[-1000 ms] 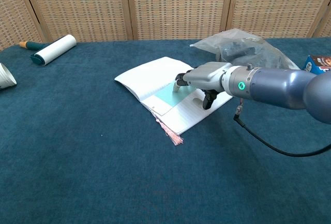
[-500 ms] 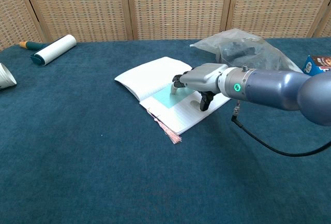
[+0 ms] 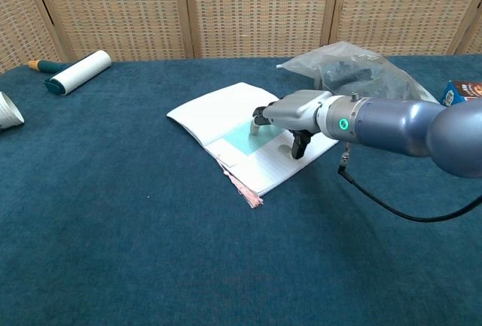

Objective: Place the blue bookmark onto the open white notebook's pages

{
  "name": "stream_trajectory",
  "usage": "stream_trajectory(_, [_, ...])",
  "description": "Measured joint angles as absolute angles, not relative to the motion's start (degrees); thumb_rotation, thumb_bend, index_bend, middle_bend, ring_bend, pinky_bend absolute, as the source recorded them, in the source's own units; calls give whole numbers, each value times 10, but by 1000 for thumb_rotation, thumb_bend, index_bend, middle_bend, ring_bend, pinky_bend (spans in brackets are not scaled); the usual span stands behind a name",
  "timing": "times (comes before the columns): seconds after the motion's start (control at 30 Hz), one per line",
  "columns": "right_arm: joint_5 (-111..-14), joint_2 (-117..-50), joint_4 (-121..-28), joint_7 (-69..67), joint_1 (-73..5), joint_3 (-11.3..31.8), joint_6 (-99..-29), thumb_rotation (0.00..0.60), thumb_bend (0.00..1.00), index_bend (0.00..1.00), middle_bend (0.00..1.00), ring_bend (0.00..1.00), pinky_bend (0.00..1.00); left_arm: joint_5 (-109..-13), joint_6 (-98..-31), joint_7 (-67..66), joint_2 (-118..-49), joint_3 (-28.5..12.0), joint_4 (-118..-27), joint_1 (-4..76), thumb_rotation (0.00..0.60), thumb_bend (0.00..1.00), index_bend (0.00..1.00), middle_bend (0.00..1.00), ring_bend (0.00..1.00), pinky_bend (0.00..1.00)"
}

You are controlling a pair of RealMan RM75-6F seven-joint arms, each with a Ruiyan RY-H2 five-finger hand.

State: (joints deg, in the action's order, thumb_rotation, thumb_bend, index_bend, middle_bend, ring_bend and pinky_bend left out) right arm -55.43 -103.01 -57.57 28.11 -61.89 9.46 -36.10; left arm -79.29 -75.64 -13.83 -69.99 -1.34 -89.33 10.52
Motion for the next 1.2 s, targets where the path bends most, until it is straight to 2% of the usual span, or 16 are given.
stream_trajectory(0.43, [-563, -1036, -561, 275, -622, 94, -361, 600, 719, 186, 0, 0, 0, -788, -752, -139, -702, -14, -890, 107, 600, 0, 0, 0, 0, 0])
stream_trajectory(0.63, [-567, -1023, -573, 288, -623, 94, -373, 600, 700, 134, 0, 0, 0, -788, -753, -139, -702, -15, -890, 107, 600, 0, 0, 0, 0, 0])
stream_trajectory(0.87, [-567, -970, -651, 319, -618, 96, -405, 600, 512, 61, 0, 0, 0, -791, -756, -138, -701, -14, -893, 106, 600, 0, 0, 0, 0, 0])
stream_trajectory(1.2, [-578, -879, -827, 346, -554, 80, -528, 600, 350, 0, 0, 0, 0, -797, -767, -138, -696, -14, -902, 103, 600, 0, 0, 0, 0, 0])
